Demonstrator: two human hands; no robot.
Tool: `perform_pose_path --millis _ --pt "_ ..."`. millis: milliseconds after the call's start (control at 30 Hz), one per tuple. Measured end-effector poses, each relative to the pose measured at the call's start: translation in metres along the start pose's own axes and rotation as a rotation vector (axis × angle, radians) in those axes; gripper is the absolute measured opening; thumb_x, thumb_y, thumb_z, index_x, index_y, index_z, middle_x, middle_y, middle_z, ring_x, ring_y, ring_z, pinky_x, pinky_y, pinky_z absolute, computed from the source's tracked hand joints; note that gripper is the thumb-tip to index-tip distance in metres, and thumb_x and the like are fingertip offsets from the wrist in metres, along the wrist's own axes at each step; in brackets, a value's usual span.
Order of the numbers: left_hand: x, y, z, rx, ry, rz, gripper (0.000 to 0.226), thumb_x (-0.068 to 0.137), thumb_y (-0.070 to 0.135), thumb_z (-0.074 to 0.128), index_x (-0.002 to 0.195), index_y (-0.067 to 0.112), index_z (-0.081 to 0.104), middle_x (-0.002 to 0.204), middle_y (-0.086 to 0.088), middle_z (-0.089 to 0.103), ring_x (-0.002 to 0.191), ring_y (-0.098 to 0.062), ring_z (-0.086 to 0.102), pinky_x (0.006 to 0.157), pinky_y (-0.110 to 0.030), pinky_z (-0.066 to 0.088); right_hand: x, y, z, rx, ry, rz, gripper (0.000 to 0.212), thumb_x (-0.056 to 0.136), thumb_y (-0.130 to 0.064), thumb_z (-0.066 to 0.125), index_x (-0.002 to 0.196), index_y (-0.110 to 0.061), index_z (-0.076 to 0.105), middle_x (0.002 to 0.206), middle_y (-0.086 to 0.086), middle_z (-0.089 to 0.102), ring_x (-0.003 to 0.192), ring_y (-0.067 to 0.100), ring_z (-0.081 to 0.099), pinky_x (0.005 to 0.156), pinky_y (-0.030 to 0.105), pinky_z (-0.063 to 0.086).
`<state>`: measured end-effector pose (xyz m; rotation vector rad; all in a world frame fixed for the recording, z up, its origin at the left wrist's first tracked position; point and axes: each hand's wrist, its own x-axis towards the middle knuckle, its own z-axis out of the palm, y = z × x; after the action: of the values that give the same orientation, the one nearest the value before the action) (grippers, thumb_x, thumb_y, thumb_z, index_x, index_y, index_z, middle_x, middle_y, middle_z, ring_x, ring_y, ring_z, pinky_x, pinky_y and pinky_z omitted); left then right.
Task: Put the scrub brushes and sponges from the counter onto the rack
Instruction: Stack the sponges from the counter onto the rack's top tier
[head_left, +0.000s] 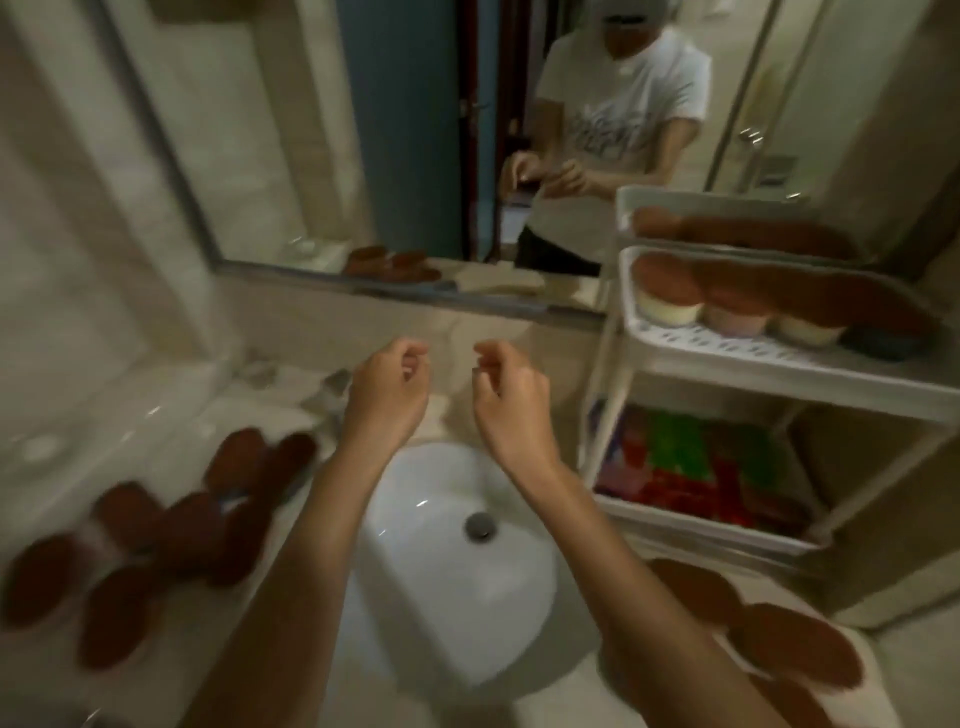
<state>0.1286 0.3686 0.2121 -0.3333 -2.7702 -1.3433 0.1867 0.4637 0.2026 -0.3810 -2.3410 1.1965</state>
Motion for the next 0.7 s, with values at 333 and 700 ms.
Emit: perform_pose_path --millis 333,700 --pt "-0.003 -0.247 -0.095 0.226 -0.185 -0.400 0.033 0.093 0.005 0.041 0.121 0.005 0.059 0.131 -0.015 0.058 0.122 -0.030 0.053 0.102 -0.033 0.039 -0.070 -0.026 0.242 -0.176 -0.563 0.142 0.037 0.089 -0.003 0.040 0.123 -0.009 0.056 0.119 0.021 0.059 0.111 0.036 0.055 0.089 0.034 0.044" --pt "0.023 -0.344 -0.102 0.489 -0.401 -0.437 0.047 0.097 0.015 0.042 0.143 0.017 0.035 0.148 -0.017 0.023 0.134 -0.038 0.027 0.107 -0.044 0.033 -0.088 -0.001 0.338 -0.565 -0.777 0.275 0.044 0.095 -0.028 0.041 0.138 -0.021 0.036 0.140 0.016 0.031 0.125 0.038 0.036 0.104 0.048 0.038"
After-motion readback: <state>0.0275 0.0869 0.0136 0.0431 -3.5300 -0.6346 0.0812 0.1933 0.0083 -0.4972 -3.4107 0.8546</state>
